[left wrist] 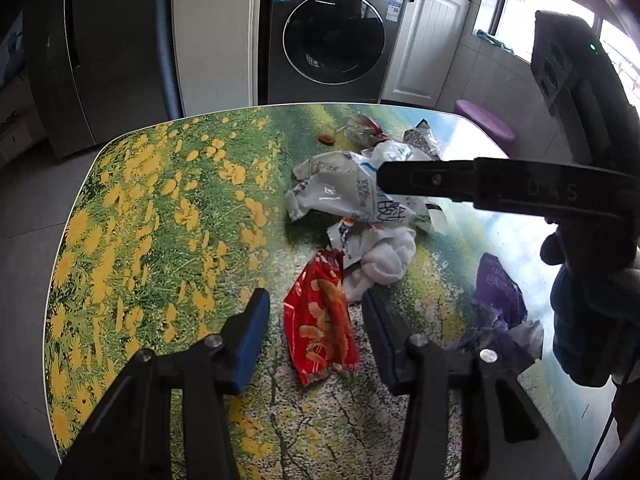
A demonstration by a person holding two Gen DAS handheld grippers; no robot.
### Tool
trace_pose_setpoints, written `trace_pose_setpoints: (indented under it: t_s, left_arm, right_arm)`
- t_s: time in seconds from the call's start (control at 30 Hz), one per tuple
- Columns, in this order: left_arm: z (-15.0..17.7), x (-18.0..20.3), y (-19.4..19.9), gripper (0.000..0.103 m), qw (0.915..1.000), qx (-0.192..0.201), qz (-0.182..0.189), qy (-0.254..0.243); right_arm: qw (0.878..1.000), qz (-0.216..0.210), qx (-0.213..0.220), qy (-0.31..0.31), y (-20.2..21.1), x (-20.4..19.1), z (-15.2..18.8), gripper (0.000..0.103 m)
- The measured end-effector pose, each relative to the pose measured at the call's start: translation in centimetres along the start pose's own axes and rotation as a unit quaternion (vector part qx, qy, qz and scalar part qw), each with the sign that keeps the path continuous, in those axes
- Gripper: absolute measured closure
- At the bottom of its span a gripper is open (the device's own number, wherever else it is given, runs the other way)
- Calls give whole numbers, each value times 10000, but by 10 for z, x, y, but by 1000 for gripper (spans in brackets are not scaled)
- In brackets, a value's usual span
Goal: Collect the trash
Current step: 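Grasp the red chip bag with the left gripper while the right gripper grasps white plastic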
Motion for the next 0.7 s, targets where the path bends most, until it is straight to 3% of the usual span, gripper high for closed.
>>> trace_pose_setpoints:
  t_s: [0.07,0.27,0.5,0.7]
  left_arm:
    - [2,0,-2,71,10000,-31,34,18]
    - [5,0,3,74,10000,50,43,65]
    - [5,4,27,75,9997,234,-69,61]
    - [1,7,59,75,9986,480,-204,118]
  right_arm:
    - [10000,-38,-52,18,-8,0,0,63]
    - [9999,-84,35,56,-3,1,0,86]
    - [9995,-142,290,64,30,-4,3,89]
    - [9973,-166,712,99,85,-11,7,90]
Point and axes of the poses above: each gripper's, at about its wrist camera, not at the fingertips, and y roughly against the way its jaws point, x to its right, z to its underside, the point moved 6 cm from there along -y, roughly the way its jaws point
